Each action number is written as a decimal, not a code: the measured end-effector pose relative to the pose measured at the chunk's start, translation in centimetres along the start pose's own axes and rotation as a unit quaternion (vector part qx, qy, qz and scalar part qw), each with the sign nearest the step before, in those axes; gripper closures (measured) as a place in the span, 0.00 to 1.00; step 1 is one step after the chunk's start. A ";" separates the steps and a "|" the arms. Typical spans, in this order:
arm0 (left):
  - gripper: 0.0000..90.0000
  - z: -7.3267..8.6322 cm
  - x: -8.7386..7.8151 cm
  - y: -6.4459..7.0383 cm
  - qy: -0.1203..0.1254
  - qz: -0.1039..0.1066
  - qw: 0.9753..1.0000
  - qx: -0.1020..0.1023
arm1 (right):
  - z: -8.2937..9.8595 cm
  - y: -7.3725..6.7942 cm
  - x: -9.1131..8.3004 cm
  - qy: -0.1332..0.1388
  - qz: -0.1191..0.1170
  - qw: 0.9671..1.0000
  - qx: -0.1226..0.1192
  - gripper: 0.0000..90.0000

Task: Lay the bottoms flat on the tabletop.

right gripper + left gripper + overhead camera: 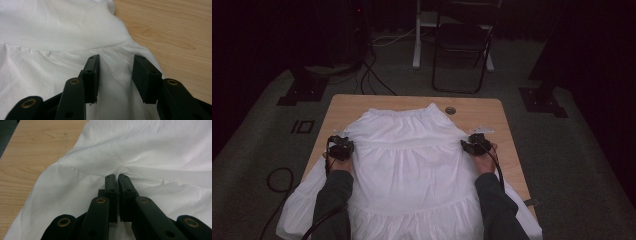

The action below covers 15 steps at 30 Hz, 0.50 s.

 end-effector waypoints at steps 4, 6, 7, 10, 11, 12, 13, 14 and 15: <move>0.98 -0.3 0.3 1.7 0.008 -0.010 1.000 0.023 | 0.1 1.1 -0.2 -0.001 0.011 1.000 0.008 0.65; 0.98 -0.6 0.4 2.3 0.006 -0.005 1.000 0.021 | 0.2 1.7 -0.3 -0.002 0.017 1.000 0.014 0.65; 0.98 -0.8 0.5 2.5 0.004 -0.002 1.000 0.021 | 0.3 1.9 -0.4 -0.003 0.020 1.000 0.017 0.65; 0.97 -1.1 0.7 3.4 0.006 0.003 0.999 0.032 | 0.4 2.8 -0.7 -0.006 0.031 0.999 0.026 0.65; 0.95 -1.2 0.7 3.6 0.007 0.009 0.999 0.030 | 0.5 3.0 -0.7 -0.006 0.036 0.999 0.031 0.65; 0.91 -1.3 0.7 3.7 0.006 0.017 0.999 0.027 | 0.5 3.3 -0.8 -0.006 0.040 0.999 0.035 0.65; 0.87 -1.4 0.7 3.7 0.002 0.026 0.999 0.022 | 0.6 3.6 -0.9 -0.007 0.045 0.998 0.038 0.65; 0.81 -1.5 0.6 3.7 -0.004 0.035 0.999 0.021 | 0.7 4.0 -1.1 -0.007 0.051 0.998 0.043 0.65; 0.77 -1.6 0.4 3.8 -0.008 0.040 0.999 0.024 | 0.8 4.2 -1.2 -0.006 0.056 0.997 0.049 0.65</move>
Point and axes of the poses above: each handheld gripper's, and its own axes: x roughly forward along the jaws, z roughly out of its underside, y roughly to its right, the point moved 2 cm from there along x, roughly forward along the jaws, and after that the axes turned 2 degrees about x, right-handed, at the moved point
